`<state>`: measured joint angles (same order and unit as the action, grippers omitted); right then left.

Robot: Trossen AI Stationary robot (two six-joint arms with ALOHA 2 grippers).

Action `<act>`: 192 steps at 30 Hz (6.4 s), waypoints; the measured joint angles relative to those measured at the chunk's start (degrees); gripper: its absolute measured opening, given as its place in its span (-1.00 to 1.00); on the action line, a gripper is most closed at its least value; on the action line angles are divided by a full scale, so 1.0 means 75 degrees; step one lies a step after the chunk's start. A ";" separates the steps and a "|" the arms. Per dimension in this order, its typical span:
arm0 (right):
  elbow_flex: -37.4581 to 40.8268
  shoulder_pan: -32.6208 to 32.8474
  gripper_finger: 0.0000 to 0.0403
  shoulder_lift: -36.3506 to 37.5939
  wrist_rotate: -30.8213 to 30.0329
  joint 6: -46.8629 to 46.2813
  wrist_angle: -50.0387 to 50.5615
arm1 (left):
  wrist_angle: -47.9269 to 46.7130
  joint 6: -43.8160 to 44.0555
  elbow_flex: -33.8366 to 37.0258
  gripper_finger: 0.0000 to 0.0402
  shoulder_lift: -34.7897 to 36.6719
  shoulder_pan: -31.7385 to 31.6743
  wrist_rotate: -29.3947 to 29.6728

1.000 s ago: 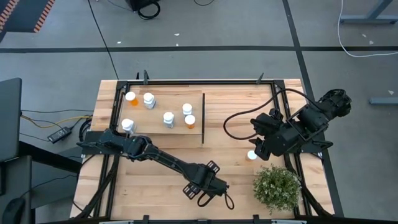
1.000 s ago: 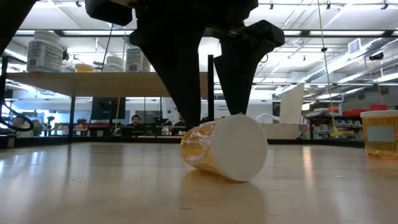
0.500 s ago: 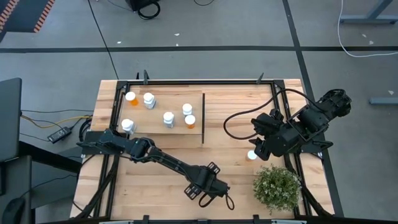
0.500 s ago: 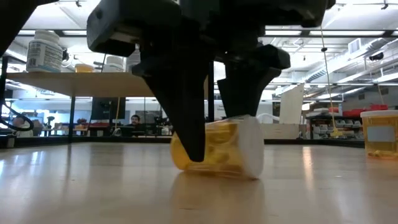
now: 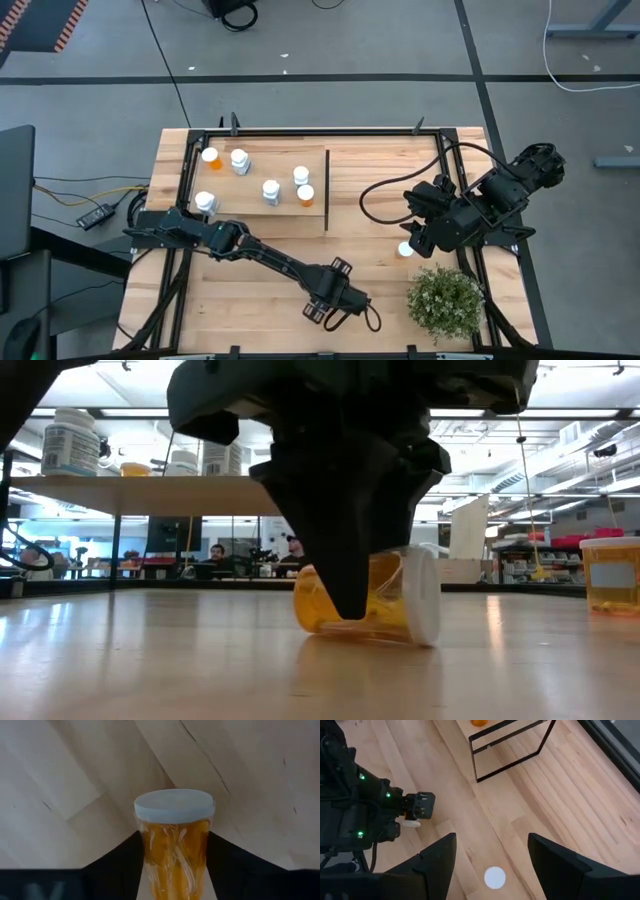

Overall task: Pick and place medicine bottles onto shelf by color
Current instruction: Put the orange pill bottle on the shelf

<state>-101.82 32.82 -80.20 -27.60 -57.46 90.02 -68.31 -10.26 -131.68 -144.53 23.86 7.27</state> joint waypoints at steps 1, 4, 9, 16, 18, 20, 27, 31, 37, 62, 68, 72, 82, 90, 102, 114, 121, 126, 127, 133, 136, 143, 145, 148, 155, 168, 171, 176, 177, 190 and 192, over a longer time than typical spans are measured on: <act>0.0000 0.0000 0.26 0.0000 -0.0032 0.0020 0.0000 | -0.0006 0.0135 0.0000 -0.09 0.0000 -0.0011 -0.0002; 0.0000 0.0000 0.26 0.0000 -0.0061 0.0060 0.0000 | -0.0095 0.0576 -0.0003 -0.10 0.0028 -0.0066 -0.0003; 0.0000 0.0000 0.26 0.0000 -0.0061 0.0149 0.0000 | -0.0212 0.1129 -0.0052 0.04 0.0184 -0.0208 0.0035; 0.0000 0.0000 0.26 0.0000 -0.0093 0.0269 -0.0003 | -0.0203 0.2134 -0.0090 -0.01 0.0798 -0.0525 0.0083; 0.0000 0.0000 0.26 0.0000 -0.0090 0.0325 0.0000 | -0.0194 0.2599 -0.0087 -0.03 0.1063 -0.0627 0.0084; 0.0000 0.0000 0.26 0.0000 -0.0093 0.0410 0.0000 | -0.0195 0.3095 -0.0087 -0.03 0.1338 -0.0735 0.0090; 0.0000 0.0000 0.26 0.0000 -0.0365 0.0640 0.0000 | -0.0104 0.4358 -0.0090 0.02 0.2407 -0.0910 0.1075; 0.0000 0.0000 0.26 0.0000 -0.0494 0.0753 -0.0001 | -0.0118 0.5120 -0.0090 0.00 0.3021 -0.0907 0.1900; 0.0000 0.0000 0.26 0.0000 -0.0778 0.0859 0.0000 | -0.0317 0.6181 -0.0087 0.02 0.3840 -0.0730 0.3949; 0.0000 -0.0001 0.26 0.0000 -0.0943 0.1358 0.0000 | -0.2893 1.1626 0.0259 -0.04 0.4287 0.0422 0.8058; 0.0000 -0.0003 0.26 0.0000 -0.0933 0.1525 -0.0002 | -0.2894 1.0905 0.0262 -0.06 0.4493 0.0320 0.8040; 0.0000 -0.0002 0.26 0.0003 -0.0919 0.1529 -0.0003 | -0.2889 1.0910 0.0522 -0.06 0.4981 0.0361 0.8125; 0.0000 -0.0001 0.26 0.0003 -0.0948 0.1608 0.0000 | -0.2910 1.2705 0.3486 -0.04 0.6880 0.0661 0.8116; 0.0000 -0.0009 0.26 0.0003 -0.1088 0.1619 0.0000 | -0.2888 1.4352 0.5589 -0.08 0.7682 0.1205 0.8021; 0.0000 -0.0012 0.26 0.0003 -0.1174 0.1462 0.0000 | -0.2894 1.6411 0.7687 -0.04 0.7842 0.1267 0.7307; -0.0002 -0.0069 0.26 0.0003 -0.1160 0.1243 0.0000 | -0.2883 1.6486 0.8754 -0.01 0.7845 0.0880 0.7235; -0.0003 -0.0067 0.26 0.0003 -0.1063 0.1231 0.0000 | -0.2719 1.6606 0.9356 0.01 0.7845 0.0499 0.7128; 0.0000 -0.0067 0.26 0.0003 -0.1058 0.1176 0.0000 | -0.2512 1.6742 0.9573 0.01 0.7845 0.0224 0.7176; -0.0001 -0.0067 0.26 0.0003 -0.1058 0.1173 0.0000 | -0.2482 1.6744 0.9579 0.02 0.7842 0.0178 0.7184; 0.0000 -0.0067 0.26 0.0003 -0.1058 0.1051 0.0000 | -0.2324 1.6737 0.9579 0.14 0.7842 -0.0016 0.7195; -0.0001 -0.0067 0.26 0.0003 -0.1058 0.0992 0.0000 | -0.2287 1.6736 0.9579 0.20 0.7842 -0.0041 0.7195; -0.0003 -0.0067 0.26 0.0003 -0.1058 0.0907 0.0000 | -0.2261 1.6704 0.9553 0.35 0.7842 0.0011 0.7201; -0.0002 -0.0067 0.26 0.0003 -0.1058 0.0889 0.0000 | -0.2264 1.6700 0.9553 0.40 0.7842 0.0020 0.7198; 0.0000 -0.0067 0.26 0.0003 -0.1058 0.0888 0.0000 | -0.2195 1.6698 0.9553 0.45 0.7842 0.0020 0.7198; 0.0000 -0.0067 0.26 0.0003 -0.1055 0.0890 0.0000 | -0.2009 1.6688 0.9553 0.50 0.7842 0.0023 0.7198; 0.0000 -0.0067 0.26 0.0003 -0.1058 0.1003 0.0000 | -0.2249 1.4096 0.7756 0.46 0.7839 -0.0053 0.7272; 0.0000 -0.0067 0.26 0.0003 -0.1058 0.0879 -0.0003 | -0.2410 1.2786 0.6929 0.46 0.7839 -0.0141 0.7233; 0.0000 -0.0067 0.26 0.0002 -0.1056 0.0634 -0.0036 | -0.2777 1.0041 0.5073 0.46 0.7839 -0.0600 0.6029; -0.0001 -0.0067 0.26 0.0003 -0.1055 0.0578 -0.0057 | -0.2887 0.9786 0.4645 0.46 0.7839 -0.0785 0.5622; -0.0003 -0.0290 0.26 0.0000 -0.1461 -0.0025 -0.0555 | -0.2903 0.6404 0.2104 0.32 0.7812 -0.4915 0.1058; 0.0000 -0.0391 0.26 0.0000 -0.1451 -0.0028 -0.0573 | -0.2903 0.5910 0.2101 0.27 0.7678 -0.5387 0.0422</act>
<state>-101.82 29.88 -80.20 -38.48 -57.67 85.72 -90.08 34.07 -115.92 -86.95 -16.55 10.43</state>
